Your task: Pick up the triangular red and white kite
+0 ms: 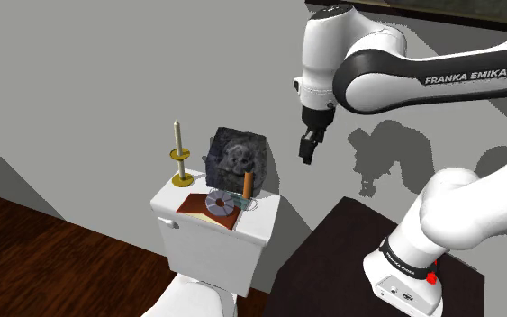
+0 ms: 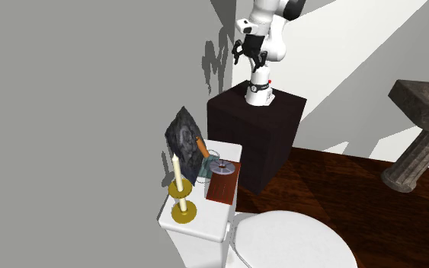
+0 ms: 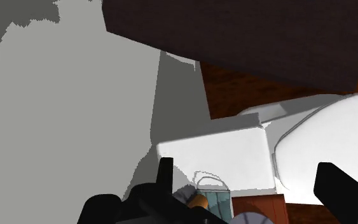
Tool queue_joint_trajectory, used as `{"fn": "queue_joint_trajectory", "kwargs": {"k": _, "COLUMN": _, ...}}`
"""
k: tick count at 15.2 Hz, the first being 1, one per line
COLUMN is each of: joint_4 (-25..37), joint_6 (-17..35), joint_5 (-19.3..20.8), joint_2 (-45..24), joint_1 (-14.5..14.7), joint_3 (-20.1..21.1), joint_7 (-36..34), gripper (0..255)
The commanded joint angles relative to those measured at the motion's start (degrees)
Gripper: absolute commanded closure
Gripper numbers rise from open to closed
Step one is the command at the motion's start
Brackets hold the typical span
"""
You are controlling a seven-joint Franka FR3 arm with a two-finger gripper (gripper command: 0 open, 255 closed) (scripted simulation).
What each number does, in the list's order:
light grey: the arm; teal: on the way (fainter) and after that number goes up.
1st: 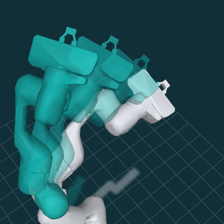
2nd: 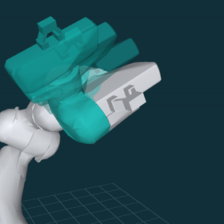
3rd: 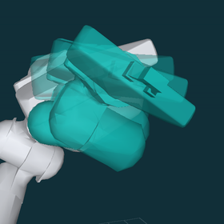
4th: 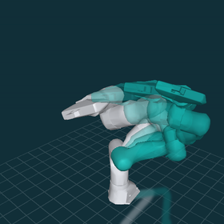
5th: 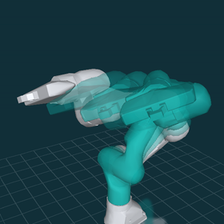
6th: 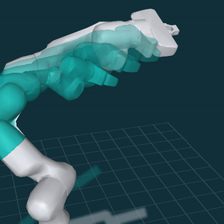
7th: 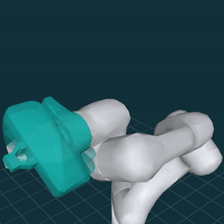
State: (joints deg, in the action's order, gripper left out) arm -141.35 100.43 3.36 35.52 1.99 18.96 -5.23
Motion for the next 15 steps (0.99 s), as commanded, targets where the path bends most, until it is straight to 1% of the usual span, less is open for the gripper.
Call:
{"fn": "queue_joint_trajectory", "kwargs": {"k": 1, "joint_4": -0.52, "joint_6": 3.39, "joint_5": 2.04, "joint_2": -2.40, "joint_1": 0.24, "joint_3": 4.07, "joint_7": -3.58, "gripper": 0}}
{"fn": "queue_joint_trajectory", "kwargs": {"k": 3, "joint_4": 0.19, "joint_6": 6.40, "joint_5": 5.12, "joint_2": -6.32, "joint_1": -0.39, "joint_3": 8.13, "joint_7": -7.44, "gripper": 0}}
{"fn": "queue_joint_trajectory", "kwargs": {"k": 5, "joint_4": 1.32, "joint_6": 8.88, "joint_5": 9.08, "joint_2": -10.76, "joint_1": -1.44, "joint_3": 12.31, "joint_7": -11.85, "gripper": 0}}
{"fn": "queue_joint_trajectory", "kwargs": {"k": 8, "joint_4": 3.88, "joint_6": 11.07, "joint_5": 17.02, "joint_2": -18.57, "joint_1": -3.71, "joint_3": 18.74, "joint_7": -19.71, "gripper": 0}}
{"fn": "queue_joint_trajectory", "kwargs": {"k": 10, "joint_4": 6.25, "joint_6": 10.99, "joint_5": 23.88, "joint_2": -24.86, "joint_1": -5.20, "joint_3": 22.79, "joint_7": -25.86, "gripper": 0}}
{"fn": "queue_joint_trajectory", "kwargs": {"k": 12, "joint_4": 9.21, "joint_6": 9.20, "joint_5": 31.87, "joint_2": -32.22, "joint_1": -5.96, "joint_3": 26.10, "joint_7": -32.49, "gripper": 0}}
{"fn": "queue_joint_trajectory", "kwargs": {"k": 14, "joint_4": 12.66, "joint_6": 5.70, "joint_5": 40.30, "joint_2": -40.39, "joint_1": -5.17, "joint_3": 27.90, "joint_7": -38.88, "gripper": 0}}
{"fn": "queue_joint_trajectory", "kwargs": {"k": 15, "joint_4": 14.50, "joint_6": 3.57, "joint_5": 44.30, "joint_2": -44.47, "joint_1": -3.87, "joint_3": 27.85, "joint_7": -41.65, "gripper": 0}}
